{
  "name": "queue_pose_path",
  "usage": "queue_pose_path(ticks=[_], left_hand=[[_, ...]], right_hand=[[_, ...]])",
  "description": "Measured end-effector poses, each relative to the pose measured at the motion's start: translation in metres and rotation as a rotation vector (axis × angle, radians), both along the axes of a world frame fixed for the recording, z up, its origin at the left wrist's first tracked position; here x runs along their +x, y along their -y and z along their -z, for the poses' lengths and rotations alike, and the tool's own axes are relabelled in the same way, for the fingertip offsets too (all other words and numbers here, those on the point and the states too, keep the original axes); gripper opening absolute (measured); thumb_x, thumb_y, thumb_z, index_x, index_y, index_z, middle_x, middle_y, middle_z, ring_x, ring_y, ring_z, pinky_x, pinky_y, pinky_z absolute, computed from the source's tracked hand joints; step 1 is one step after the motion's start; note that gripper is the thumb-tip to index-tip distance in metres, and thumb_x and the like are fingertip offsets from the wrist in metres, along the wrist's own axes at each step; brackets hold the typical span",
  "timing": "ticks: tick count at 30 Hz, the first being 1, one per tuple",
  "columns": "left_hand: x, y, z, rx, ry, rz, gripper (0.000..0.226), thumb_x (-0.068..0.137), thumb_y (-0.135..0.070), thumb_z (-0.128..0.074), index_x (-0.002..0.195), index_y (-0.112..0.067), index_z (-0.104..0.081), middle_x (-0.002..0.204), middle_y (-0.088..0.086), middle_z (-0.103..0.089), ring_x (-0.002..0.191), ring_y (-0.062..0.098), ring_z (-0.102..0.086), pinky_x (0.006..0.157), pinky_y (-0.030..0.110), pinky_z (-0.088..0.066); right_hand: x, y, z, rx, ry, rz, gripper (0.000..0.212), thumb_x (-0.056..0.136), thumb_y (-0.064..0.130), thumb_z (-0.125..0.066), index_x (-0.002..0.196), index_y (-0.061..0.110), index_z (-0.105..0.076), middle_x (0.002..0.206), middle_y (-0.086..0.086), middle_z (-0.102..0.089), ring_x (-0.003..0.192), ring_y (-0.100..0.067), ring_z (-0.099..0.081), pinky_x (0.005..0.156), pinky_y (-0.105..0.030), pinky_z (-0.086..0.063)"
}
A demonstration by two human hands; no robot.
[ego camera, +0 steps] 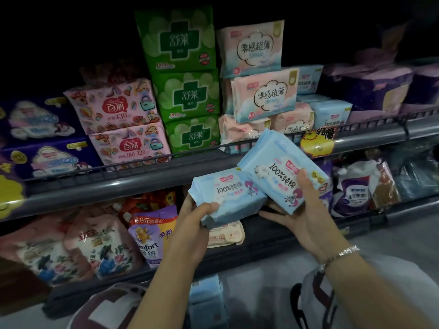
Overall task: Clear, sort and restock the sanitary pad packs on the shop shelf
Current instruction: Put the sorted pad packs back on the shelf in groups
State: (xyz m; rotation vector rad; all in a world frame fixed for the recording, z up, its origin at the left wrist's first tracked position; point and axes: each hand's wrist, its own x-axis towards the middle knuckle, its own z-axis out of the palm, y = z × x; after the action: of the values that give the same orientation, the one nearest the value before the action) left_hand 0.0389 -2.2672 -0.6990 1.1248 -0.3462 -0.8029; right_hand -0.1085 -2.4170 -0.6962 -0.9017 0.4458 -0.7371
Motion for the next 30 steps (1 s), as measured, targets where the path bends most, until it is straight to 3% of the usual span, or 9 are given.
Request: queue_pose_path(ticks=[3,7,10,12,15,18,22,27,30], left_hand=[[-0.001,-0.001,0.000,0.025,0.068,0.090,0.065,0.072,-0.002,-0.061,0.134,-0.019,-0.051,0.120,0.004,-0.068,0.104,0.021,-0.066,0.068,0.023,-0.055],[-0.006,0.003,-0.006,0.073,0.104,0.116,0.058,0.079,-0.022,-0.067,0.133,-0.029,-0.046,0.120,0.000,-0.069,0.100,0.014,-0.069,0.069,0.022,-0.057],[-0.008,0.010,-0.010,0.107,0.140,0.070,0.077,0.069,-0.020,-0.076,0.136,-0.030,-0.039,0.121,0.004,-0.067,0.105,0.025,-0.068,0.089,0.047,-0.055],[-0.009,0.017,-0.016,0.126,0.192,0.056,0.079,0.070,-0.013,-0.077,0.135,-0.032,-0.038,0.123,0.005,-0.065,0.107,0.027,-0.066,0.092,0.052,-0.053],[-0.015,0.033,-0.032,0.120,0.307,0.079,0.074,0.065,-0.013,-0.079,0.126,-0.033,-0.041,0.122,0.003,-0.063,0.106,0.022,-0.066,0.087,0.047,-0.056],[-0.026,0.061,-0.054,0.114,0.459,0.128,0.072,0.063,-0.016,-0.084,0.120,-0.034,-0.042,0.117,-0.001,-0.064,0.099,0.017,-0.068,0.083,0.049,-0.057],[-0.045,0.125,-0.083,0.067,0.641,0.163,0.064,0.073,-0.005,-0.081,0.115,-0.032,-0.040,0.116,-0.005,-0.060,0.099,0.005,-0.063,0.076,0.023,-0.057],[-0.060,0.213,-0.120,0.038,0.812,0.188,0.070,0.076,-0.010,-0.080,0.124,-0.026,-0.032,0.121,-0.005,-0.054,0.107,0.008,-0.059,0.089,0.032,-0.055],[-0.061,0.263,-0.140,0.045,0.896,0.168,0.072,0.079,-0.011,-0.077,0.130,-0.024,-0.028,0.118,-0.007,-0.049,0.105,0.010,-0.055,0.080,0.020,-0.054]], right_hand=[[-0.004,0.002,-0.006,0.003,0.011,-0.027,0.065,0.077,0.055,-0.056,0.132,0.021,-0.052,0.120,-0.006,-0.069,0.108,-0.030,-0.066,0.075,-0.054,-0.058],[-0.009,0.005,-0.011,-0.029,-0.034,-0.030,0.087,0.063,0.062,-0.071,0.136,0.019,-0.048,0.121,-0.008,-0.068,0.107,-0.032,-0.067,0.073,-0.053,-0.058],[-0.012,0.008,-0.021,-0.077,-0.098,0.031,0.087,0.064,0.059,-0.066,0.137,0.015,-0.045,0.115,-0.008,-0.070,0.100,-0.027,-0.070,0.066,-0.042,-0.059],[-0.015,0.014,-0.031,-0.136,-0.119,0.073,0.100,0.053,0.065,-0.076,0.135,0.017,-0.046,0.113,-0.004,-0.071,0.099,-0.023,-0.070,0.068,-0.038,-0.059],[-0.027,0.028,-0.052,-0.212,-0.074,0.126,0.112,0.036,0.070,-0.085,0.131,0.023,-0.048,0.115,0.001,-0.071,0.104,-0.018,-0.068,0.083,-0.037,-0.059],[-0.049,0.054,-0.077,-0.251,0.012,0.162,0.106,0.044,0.065,-0.086,0.134,0.023,-0.048,0.120,-0.002,-0.069,0.108,-0.020,-0.067,0.086,-0.037,-0.057],[-0.079,0.101,-0.114,-0.321,-0.004,0.314,0.108,0.037,0.068,-0.086,0.127,0.021,-0.050,0.111,0.000,-0.072,0.102,-0.019,-0.069,0.075,-0.029,-0.059],[-0.095,0.165,-0.156,-0.362,0.022,0.414,0.080,0.067,0.041,-0.072,0.135,0.015,-0.039,0.112,-0.002,-0.071,0.096,-0.014,-0.071,0.081,-0.031,-0.057],[-0.093,0.208,-0.174,-0.398,-0.006,0.432,0.074,0.067,0.035,-0.072,0.131,0.018,-0.039,0.113,-0.003,-0.069,0.096,-0.016,-0.071,0.085,-0.036,-0.056]])
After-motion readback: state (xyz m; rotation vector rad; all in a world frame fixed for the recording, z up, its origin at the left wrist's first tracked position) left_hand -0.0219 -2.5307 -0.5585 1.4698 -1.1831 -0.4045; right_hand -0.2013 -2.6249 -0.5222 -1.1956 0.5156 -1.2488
